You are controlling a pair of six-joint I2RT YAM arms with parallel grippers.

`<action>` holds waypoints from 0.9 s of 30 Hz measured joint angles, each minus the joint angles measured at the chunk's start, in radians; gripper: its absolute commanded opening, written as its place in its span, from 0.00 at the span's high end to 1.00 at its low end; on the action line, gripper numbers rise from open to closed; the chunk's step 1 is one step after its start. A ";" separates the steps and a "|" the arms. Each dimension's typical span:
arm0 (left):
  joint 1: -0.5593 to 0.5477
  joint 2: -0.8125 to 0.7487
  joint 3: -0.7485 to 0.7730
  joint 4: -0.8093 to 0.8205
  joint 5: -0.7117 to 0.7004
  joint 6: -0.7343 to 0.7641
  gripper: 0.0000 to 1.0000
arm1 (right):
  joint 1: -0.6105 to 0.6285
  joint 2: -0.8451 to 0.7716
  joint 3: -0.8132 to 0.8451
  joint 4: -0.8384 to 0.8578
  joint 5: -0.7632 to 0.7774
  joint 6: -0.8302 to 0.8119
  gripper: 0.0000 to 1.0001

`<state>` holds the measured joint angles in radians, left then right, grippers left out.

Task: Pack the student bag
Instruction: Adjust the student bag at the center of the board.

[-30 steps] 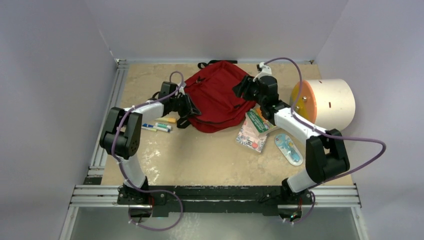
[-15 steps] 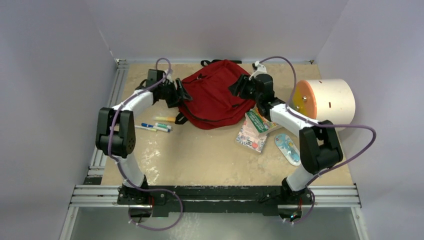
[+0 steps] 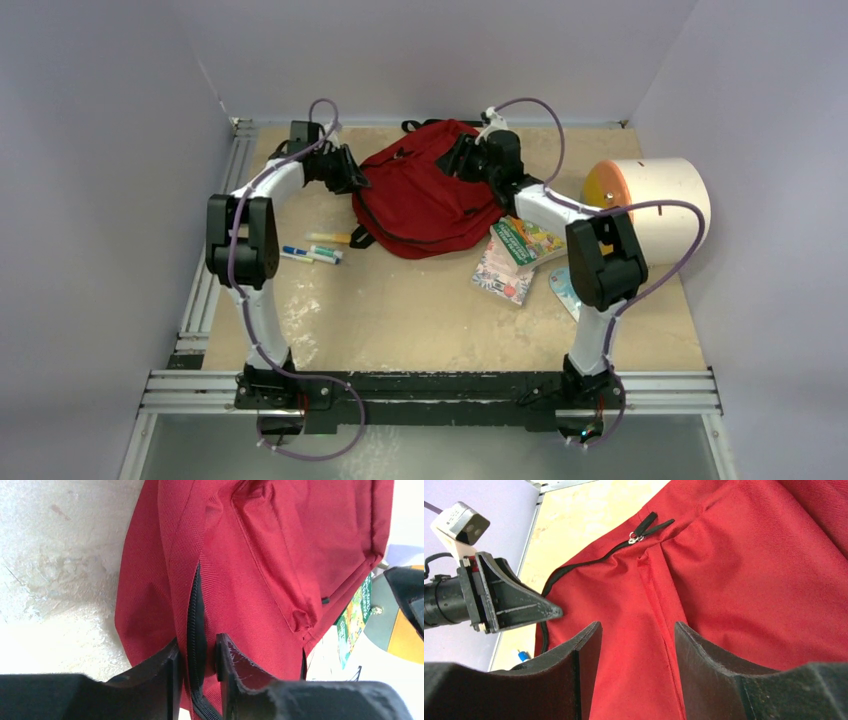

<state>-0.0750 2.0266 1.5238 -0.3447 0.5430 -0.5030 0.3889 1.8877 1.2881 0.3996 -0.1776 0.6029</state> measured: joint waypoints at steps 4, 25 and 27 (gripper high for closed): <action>-0.018 0.002 -0.019 -0.001 0.004 0.010 0.94 | 0.004 0.057 0.054 -0.009 -0.001 0.000 0.43; -0.196 -0.235 -0.381 0.036 -0.094 -0.050 0.40 | 0.058 0.205 0.228 -0.057 -0.025 0.001 0.45; -0.182 -0.266 -0.364 -0.002 -0.115 -0.041 0.39 | 0.066 0.205 0.228 -0.058 -0.024 0.001 0.46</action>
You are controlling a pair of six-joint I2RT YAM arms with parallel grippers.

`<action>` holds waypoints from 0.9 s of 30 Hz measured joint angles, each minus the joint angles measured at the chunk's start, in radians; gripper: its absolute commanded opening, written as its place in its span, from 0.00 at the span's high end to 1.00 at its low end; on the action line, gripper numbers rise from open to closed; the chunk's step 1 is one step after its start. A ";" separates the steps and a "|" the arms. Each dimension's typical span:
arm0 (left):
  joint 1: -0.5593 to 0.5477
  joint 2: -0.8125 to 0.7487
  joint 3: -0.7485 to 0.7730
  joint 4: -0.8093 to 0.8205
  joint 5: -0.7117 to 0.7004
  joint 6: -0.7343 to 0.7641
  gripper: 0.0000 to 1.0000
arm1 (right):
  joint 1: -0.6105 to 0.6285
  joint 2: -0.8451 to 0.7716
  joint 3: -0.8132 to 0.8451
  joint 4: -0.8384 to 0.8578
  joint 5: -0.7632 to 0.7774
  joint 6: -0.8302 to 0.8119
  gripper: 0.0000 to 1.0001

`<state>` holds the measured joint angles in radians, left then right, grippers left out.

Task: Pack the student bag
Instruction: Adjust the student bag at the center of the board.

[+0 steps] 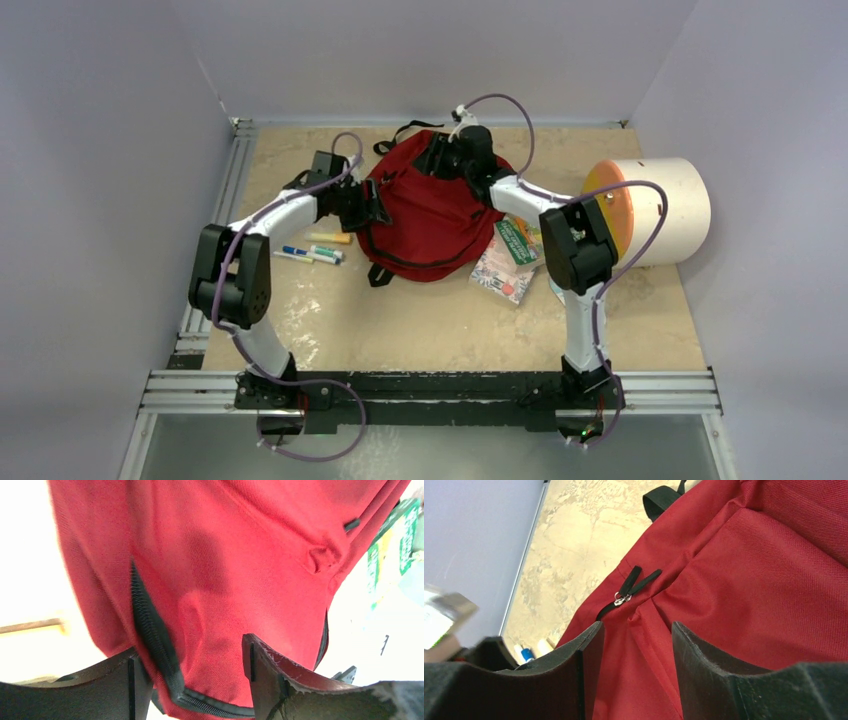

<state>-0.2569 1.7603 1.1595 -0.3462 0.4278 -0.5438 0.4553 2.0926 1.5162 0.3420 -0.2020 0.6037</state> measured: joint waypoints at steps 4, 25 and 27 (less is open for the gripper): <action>0.047 -0.038 0.070 -0.069 -0.051 0.029 0.37 | 0.009 0.000 0.000 -0.003 0.017 -0.003 0.52; 0.011 0.428 0.767 -0.202 -0.066 0.333 0.59 | 0.010 0.173 0.066 -0.127 0.159 -0.083 1.00; -0.006 0.462 0.798 -0.214 -0.068 0.357 0.59 | 0.010 0.173 0.064 -0.128 0.158 -0.084 1.00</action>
<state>-0.2630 2.2223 1.9579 -0.5606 0.3603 -0.1867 0.4648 2.2654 1.5806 0.2142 -0.0437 0.5198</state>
